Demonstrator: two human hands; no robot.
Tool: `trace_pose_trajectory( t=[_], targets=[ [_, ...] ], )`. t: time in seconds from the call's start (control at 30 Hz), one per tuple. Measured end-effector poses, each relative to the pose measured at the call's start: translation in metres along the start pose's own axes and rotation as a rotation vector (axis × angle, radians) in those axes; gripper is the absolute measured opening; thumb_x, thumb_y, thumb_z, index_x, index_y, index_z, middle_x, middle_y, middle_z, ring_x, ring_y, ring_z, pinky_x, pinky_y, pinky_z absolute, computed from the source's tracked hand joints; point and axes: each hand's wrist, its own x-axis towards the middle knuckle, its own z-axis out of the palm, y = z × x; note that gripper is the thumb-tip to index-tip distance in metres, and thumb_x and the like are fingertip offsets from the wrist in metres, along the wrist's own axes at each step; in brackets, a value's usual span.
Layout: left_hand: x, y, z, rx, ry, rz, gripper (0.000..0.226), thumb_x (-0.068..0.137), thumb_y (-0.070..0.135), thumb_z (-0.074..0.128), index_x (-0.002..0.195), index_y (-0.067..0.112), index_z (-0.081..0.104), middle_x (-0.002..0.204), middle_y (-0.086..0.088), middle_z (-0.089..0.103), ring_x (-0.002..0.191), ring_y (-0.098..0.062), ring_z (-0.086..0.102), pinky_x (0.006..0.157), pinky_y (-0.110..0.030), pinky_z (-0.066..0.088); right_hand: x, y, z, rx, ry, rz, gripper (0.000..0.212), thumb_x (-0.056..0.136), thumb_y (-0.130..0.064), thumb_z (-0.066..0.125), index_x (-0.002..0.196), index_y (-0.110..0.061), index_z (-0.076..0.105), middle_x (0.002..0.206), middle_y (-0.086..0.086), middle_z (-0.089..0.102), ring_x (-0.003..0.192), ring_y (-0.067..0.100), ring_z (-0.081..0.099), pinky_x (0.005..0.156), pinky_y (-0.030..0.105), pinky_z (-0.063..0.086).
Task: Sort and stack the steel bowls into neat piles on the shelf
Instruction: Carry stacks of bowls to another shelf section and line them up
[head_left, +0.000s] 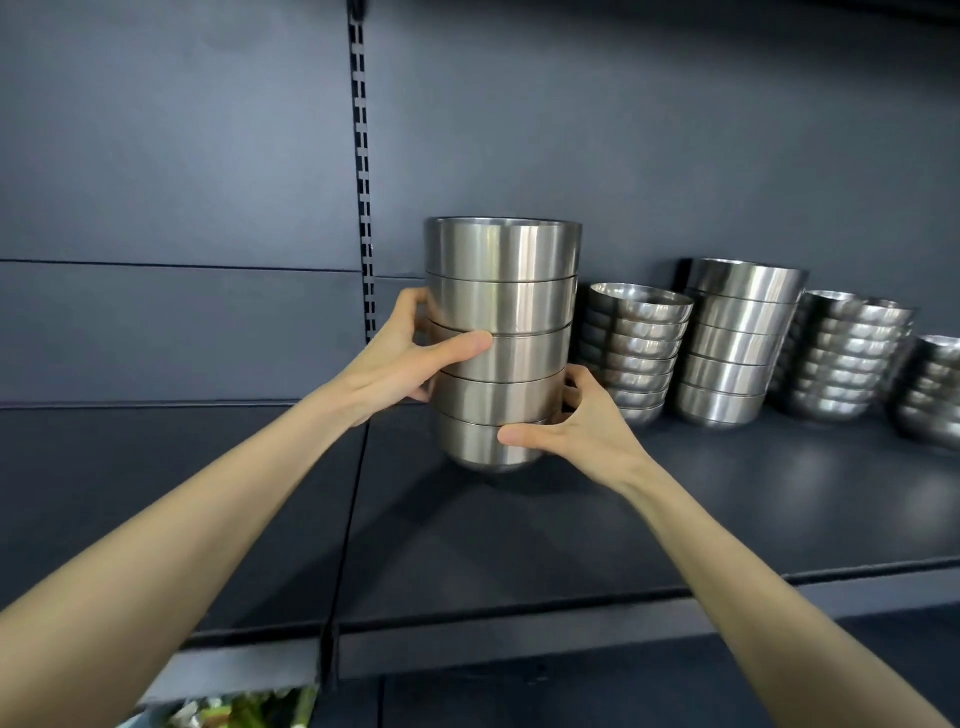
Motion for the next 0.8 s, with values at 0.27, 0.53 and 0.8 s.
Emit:
trace_pose_trajectory(
  t=[0.27,0.53,0.8],
  targets=[
    [-0.126,0.031,-0.023,0.034,0.220,-0.053,0.087,0.053,0.067,0.071,0.125,0.031,0.037,0.122,0.015,0.054,0.107,-0.017,0.062,0.078,-0.049,0.058,-0.067,-0.043,0.039,0.024,-0.194,-0.070,0.094,0.037,-0.052,0.092,0.119,-0.029,0.049,0.107,-0.016,0.067,0.093,-0.004,0.066,0.077,0.021,0.055],
    [-0.245,0.069,-0.103,0.157,0.397,-0.063,0.095,0.054,0.070,0.070,0.131,0.027,0.035,0.130,0.005,0.051,0.106,-0.012,0.062,0.079,-0.049,0.058,-0.127,-0.122,0.122,0.088,-0.333,-0.145,0.094,0.039,-0.052,0.091,0.118,-0.027,0.048,0.102,-0.015,0.066,0.090,0.004,0.064,0.075,0.025,0.054],
    [-0.374,0.063,-0.212,0.168,0.499,-0.082,0.075,0.053,0.067,0.075,0.114,0.036,0.043,0.114,0.003,0.060,0.090,-0.004,0.067,0.068,-0.040,0.061,-0.200,-0.185,0.259,0.198,-0.433,-0.153,0.103,0.037,-0.044,0.093,0.126,-0.019,0.049,0.116,-0.008,0.067,0.104,0.005,0.064,0.085,0.027,0.055]
  ],
)
